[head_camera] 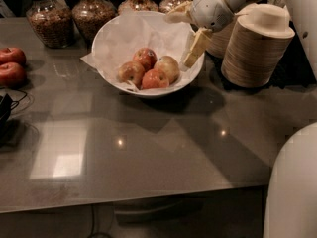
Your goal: Pick apple from white bowl
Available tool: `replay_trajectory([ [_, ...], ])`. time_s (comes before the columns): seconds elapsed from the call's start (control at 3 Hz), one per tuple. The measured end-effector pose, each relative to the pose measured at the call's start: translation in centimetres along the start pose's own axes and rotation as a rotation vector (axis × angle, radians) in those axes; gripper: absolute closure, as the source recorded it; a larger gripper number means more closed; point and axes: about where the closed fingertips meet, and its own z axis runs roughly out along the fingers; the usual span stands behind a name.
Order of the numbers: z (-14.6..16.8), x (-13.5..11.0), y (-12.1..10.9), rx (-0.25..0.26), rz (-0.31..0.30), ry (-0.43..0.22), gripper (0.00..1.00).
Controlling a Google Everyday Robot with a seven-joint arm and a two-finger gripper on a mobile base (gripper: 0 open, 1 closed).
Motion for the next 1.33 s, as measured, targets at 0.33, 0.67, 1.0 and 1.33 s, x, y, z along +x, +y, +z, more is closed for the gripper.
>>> replay_trajectory([
  [0.33, 0.1, 0.1, -0.1, -0.015, -0.004, 0.013, 0.21],
  [0.67, 1.1, 1.3, -0.5, -0.017, -0.021, 0.075, 0.2],
  [1.0, 2.5, 3.2, -0.9, -0.02, -0.039, 0.141, 0.18],
  [1.33, 3.9, 5.5, -0.3, -0.045, -0.043, 0.193, 0.17],
])
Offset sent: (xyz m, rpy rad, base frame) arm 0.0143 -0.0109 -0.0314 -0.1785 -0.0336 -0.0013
